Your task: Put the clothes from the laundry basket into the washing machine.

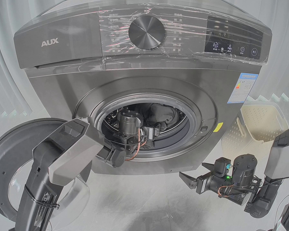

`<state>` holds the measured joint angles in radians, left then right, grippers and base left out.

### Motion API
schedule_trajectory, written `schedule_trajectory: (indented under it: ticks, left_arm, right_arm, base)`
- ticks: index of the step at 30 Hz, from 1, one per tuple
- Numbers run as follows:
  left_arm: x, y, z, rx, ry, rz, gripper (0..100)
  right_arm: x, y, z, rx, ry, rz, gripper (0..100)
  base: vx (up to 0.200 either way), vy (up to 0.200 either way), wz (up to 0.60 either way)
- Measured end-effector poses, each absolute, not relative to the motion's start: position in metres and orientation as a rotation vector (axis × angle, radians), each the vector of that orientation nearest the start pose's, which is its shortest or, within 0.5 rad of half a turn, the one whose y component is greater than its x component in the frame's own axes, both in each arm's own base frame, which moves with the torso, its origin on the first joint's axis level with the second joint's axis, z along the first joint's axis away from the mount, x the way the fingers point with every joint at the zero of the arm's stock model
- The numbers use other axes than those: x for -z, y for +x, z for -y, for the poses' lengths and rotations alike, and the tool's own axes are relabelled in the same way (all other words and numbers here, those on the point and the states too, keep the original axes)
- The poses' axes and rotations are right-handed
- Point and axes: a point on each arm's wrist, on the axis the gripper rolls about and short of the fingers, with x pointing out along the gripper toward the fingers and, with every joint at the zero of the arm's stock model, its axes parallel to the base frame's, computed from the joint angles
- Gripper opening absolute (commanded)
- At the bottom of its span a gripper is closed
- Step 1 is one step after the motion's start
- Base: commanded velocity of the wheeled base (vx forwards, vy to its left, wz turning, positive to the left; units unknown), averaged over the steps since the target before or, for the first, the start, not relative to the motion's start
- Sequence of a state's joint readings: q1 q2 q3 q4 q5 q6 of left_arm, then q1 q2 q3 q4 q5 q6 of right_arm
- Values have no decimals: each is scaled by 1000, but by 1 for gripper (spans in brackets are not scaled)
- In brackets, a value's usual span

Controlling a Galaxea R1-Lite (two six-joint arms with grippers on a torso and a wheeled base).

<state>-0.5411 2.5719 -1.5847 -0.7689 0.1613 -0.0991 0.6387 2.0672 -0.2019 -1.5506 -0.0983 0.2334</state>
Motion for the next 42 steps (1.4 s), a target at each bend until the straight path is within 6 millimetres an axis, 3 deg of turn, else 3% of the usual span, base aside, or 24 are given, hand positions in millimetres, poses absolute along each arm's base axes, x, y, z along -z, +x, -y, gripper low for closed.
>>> schedule_trajectory:
  ticks: [7,17,18,26,31,38,42]
  left_arm:
    - [-34,424,260,410,15,-271,100]
    - [-8,430,259,408,42,-300,100]
    - [-7,431,259,407,42,-298,0]
    - [-5,440,262,395,29,-274,0]
    - [-18,450,263,376,0,-215,0]
    - [-52,477,261,315,-66,-33,0]
    - [-58,491,255,275,-89,28,0]
  right_arm:
    - [-43,211,-154,-498,110,-361,100]
    - [-43,210,-155,-504,109,-360,100]
    - [-43,210,-155,-504,110,-360,100]
    - [-42,210,-156,-504,109,-361,100]
    - [-41,210,-156,-504,107,-365,100]
    - [-41,210,-156,-505,106,-366,100]
    - [-41,210,-156,-504,106,-367,100]
  base:
    - [0,0,0]
    - [0,0,0]
    - [0,0,0]
    - [0,0,0]
    - [0,0,0]
    - [0,0,0]
    - [0,0,0]
